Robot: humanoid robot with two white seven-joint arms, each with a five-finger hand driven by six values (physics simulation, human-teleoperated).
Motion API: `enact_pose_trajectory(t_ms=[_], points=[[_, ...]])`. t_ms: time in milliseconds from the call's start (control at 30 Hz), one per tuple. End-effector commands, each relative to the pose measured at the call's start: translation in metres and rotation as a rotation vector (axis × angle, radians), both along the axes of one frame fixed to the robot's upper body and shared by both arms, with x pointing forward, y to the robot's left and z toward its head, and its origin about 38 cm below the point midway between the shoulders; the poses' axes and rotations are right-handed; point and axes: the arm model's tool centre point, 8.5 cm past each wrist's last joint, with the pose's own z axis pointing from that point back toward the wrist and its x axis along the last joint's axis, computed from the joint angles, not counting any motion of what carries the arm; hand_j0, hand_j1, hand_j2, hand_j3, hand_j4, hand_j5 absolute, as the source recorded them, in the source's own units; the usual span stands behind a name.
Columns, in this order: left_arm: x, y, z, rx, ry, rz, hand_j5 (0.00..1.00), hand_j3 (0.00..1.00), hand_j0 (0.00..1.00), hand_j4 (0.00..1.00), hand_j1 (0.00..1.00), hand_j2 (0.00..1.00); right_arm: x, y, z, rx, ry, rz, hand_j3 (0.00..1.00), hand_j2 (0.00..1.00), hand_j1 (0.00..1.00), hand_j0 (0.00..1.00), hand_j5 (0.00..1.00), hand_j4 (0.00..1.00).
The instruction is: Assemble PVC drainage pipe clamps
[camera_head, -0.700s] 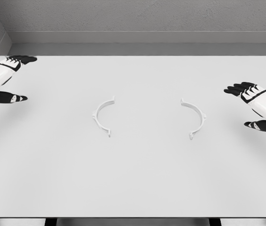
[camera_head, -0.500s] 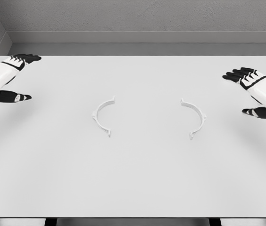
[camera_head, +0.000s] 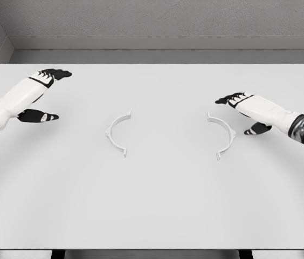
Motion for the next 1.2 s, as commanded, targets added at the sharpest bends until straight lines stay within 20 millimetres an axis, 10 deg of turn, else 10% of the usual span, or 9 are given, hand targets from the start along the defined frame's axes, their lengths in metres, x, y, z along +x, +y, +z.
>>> enact_pose_trajectory(t_ms=[0, 500, 867, 1167], points=[[0.0, -0.005, 0.001, -0.016, -0.002, -0.011, 1.0, 1.0, 1.0, 1.0, 1.0, 1.0, 0.0, 0.005, -0.005, 0.016, 0.016, 0.0, 1.0, 1.0, 1.0, 1.0, 1.0, 1.0], [0.006, -0.072, -0.026, 0.034, 0.032, -0.149, 1.0, 1.0, 1.0, 1.0, 1.0, 1.0, 0.003, 0.008, 0.003, 0.03, -0.007, 0.006, 1.0, 1.0, 1.0, 1.0, 1.0, 1.0], [0.011, -0.051, -0.04, 0.056, 0.079, -0.096, 1.0, 1.0, 1.0, 1.0, 1.0, 1.0, 0.002, 0.02, 0.008, 0.036, -0.026, 0.031, 1.0, 1.0, 1.0, 1.0, 1.0, 1.0], [0.011, -0.076, -0.049, 0.052, 0.097, -0.149, 1.0, 1.0, 1.0, 1.0, 1.0, 1.0, -0.002, 0.029, 0.012, 0.029, -0.044, 0.06, 1.0, 1.0, 1.0, 1.0, 1.0, 1.0]])
